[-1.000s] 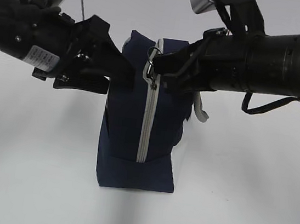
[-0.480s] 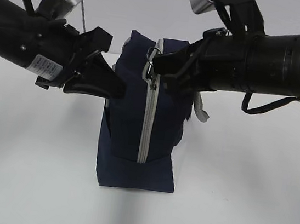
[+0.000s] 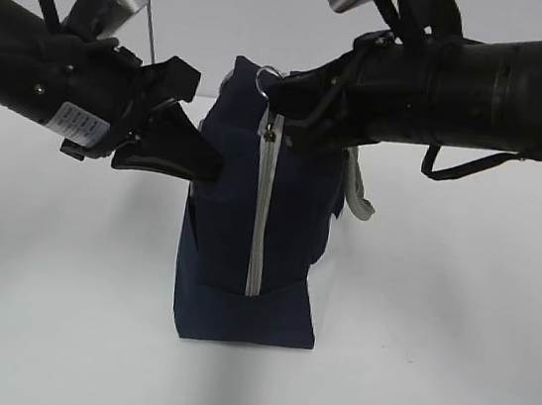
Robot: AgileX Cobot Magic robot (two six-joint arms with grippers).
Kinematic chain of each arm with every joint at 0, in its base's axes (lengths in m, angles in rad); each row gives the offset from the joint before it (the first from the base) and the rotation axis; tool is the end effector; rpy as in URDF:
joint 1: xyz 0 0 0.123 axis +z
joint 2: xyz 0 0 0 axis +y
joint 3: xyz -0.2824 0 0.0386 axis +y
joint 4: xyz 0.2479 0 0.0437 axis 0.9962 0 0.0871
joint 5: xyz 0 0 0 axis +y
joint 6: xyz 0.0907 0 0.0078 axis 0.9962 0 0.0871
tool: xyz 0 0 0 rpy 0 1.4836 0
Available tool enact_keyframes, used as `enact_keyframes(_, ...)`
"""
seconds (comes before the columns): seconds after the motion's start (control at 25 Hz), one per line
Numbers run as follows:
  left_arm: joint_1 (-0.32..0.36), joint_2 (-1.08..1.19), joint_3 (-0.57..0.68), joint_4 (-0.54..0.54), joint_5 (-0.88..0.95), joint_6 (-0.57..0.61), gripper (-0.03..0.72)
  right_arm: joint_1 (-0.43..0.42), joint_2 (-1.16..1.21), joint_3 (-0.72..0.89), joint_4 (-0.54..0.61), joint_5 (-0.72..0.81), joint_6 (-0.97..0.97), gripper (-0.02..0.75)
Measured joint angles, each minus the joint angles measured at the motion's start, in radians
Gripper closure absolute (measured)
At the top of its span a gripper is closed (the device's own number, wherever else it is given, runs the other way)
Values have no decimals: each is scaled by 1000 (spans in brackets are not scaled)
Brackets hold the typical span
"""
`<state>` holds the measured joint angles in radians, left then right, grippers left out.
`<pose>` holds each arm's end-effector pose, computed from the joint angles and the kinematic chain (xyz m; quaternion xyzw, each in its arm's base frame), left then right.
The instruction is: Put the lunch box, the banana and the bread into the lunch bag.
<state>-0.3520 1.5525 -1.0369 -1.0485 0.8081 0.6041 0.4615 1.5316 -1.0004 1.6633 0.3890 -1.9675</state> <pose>0.2752 -0.1619 0.2659 0.1434 0.8871 -0.3930 0.1950 0.2898 0.1826 0.2855 -0.4017 0.7222 0.2046 0.5246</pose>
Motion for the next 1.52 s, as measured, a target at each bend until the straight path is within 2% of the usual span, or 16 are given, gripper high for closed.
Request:
enact_keyframes(0.36, 0, 0, -1, 46, 20, 0, 683, -19, 70, -87, -4, 0, -5, 754)
enact_keyframes(0.6, 0, 0, -1, 60, 32, 1, 684, -127, 140, -157, -7, 116, 13, 754)
enact_keyframes(0.84, 0, 0, -1, 63, 47, 4, 683, -211, 267, -298, -35, 258, 62, 754)
enact_keyframes(1.24, 0, 0, -1, 75, 91, 4, 683, -246, 568, -699, -318, 380, 387, 754)
enact_keyframes(1.36, 0, 0, -1, 78, 105, 4, 683, -262, 651, -811, -374, 435, 479, 754)
enact_keyframes(1.52, 0, 0, -1, 78, 113, 4, 683, -279, 706, -875, -403, 482, 544, 754)
